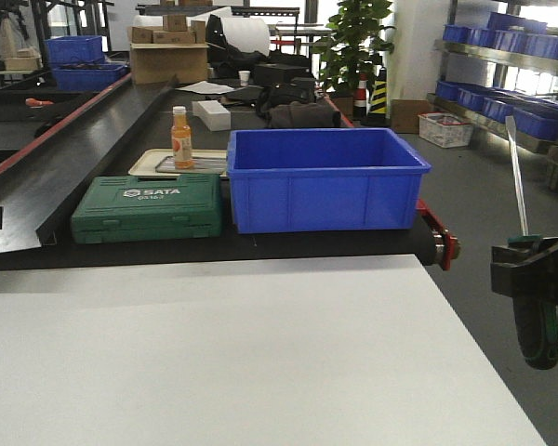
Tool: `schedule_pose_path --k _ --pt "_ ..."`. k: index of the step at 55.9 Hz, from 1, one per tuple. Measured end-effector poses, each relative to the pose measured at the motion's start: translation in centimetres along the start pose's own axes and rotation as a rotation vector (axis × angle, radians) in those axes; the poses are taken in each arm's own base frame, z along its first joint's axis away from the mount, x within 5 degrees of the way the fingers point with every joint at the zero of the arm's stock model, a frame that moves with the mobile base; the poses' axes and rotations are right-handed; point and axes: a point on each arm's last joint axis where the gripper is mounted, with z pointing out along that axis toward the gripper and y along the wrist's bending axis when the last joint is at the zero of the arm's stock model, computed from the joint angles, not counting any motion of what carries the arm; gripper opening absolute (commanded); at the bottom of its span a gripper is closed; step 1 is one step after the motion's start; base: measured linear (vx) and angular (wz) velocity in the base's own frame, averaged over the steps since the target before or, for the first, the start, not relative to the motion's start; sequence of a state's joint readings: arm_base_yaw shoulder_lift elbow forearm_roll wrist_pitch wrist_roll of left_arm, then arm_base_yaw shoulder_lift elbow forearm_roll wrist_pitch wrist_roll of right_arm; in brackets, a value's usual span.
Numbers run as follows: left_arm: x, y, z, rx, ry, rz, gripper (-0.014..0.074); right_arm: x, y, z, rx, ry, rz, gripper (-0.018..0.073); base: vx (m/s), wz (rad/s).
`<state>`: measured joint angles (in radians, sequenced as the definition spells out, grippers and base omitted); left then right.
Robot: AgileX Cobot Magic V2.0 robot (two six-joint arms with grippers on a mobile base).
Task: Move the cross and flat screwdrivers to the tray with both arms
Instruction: 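Hold both screwdrivers upright while the base turns away from the table, then carry both screwdrivers upright while driving past the chair and shelves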
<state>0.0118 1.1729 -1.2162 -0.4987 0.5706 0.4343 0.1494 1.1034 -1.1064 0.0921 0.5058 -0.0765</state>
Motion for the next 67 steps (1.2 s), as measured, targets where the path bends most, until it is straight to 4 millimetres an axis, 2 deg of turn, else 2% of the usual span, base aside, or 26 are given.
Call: schedule_pose_path --k 28,67 --pt "0.01 0.00 0.00 0.000 0.001 0.001 0.0000 0.00 0.00 0.00 0.000 0.000 0.000 -0.0008 -0.29 -0.42" --pt "0.01 0.00 0.00 0.000 0.001 0.001 0.0000 0.01 0.00 0.00 0.000 0.001 0.000 -0.0008 -0.15 -0.70"
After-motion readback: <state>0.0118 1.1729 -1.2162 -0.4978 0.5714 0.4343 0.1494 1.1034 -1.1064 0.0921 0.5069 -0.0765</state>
